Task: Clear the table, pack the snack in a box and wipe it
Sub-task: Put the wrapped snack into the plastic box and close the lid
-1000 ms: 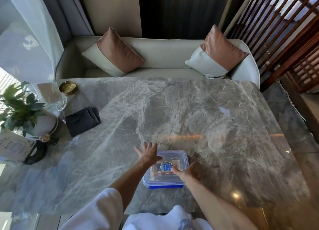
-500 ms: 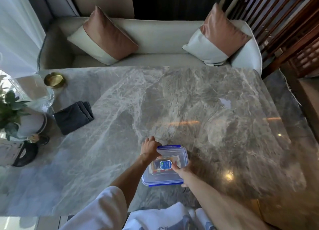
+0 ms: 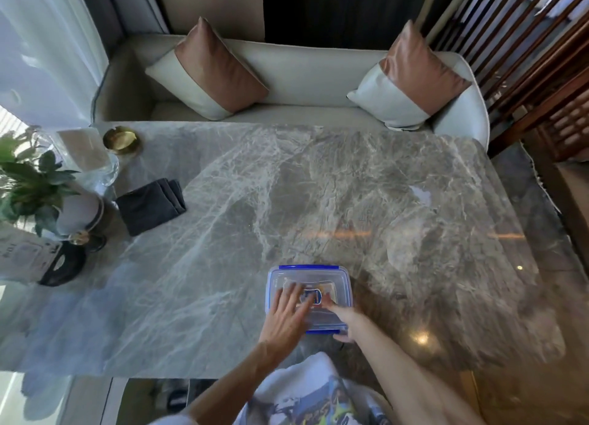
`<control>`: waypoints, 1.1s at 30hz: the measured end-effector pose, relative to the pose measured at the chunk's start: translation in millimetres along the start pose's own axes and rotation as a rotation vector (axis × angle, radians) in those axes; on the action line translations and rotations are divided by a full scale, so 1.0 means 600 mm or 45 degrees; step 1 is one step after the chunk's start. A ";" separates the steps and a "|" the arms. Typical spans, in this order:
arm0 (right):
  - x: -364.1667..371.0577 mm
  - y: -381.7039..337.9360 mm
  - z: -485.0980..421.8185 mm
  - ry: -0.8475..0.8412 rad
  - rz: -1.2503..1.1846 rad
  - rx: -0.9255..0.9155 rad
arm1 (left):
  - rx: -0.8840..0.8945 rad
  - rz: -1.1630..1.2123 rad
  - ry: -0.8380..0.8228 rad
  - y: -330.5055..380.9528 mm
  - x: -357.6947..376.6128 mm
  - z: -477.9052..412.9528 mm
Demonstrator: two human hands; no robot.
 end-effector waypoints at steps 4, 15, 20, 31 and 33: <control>0.000 -0.004 0.008 -0.054 -0.163 -0.072 | 0.142 -0.121 -0.022 -0.001 0.036 0.051; -0.011 0.010 0.035 0.109 0.256 -0.085 | 0.122 -0.287 -0.155 0.001 0.055 0.040; -0.010 0.026 0.030 0.133 0.146 -0.401 | 0.163 -0.311 -0.111 0.000 0.045 0.035; 0.016 0.033 0.046 0.569 1.683 -1.484 | 0.136 -0.203 -0.025 -0.008 0.039 0.037; 0.016 0.028 0.055 0.590 1.580 -1.535 | 0.128 -0.180 -0.005 -0.009 0.034 0.038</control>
Point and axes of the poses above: each hand's wrist, its own z-axis away from the middle knuckle, its own x-axis out of the palm, y = z × x, the point moved 7 cm from there along -z, towards the middle knuckle, and after that the axes turned 4 degrees about x, right-handed, at the moved point
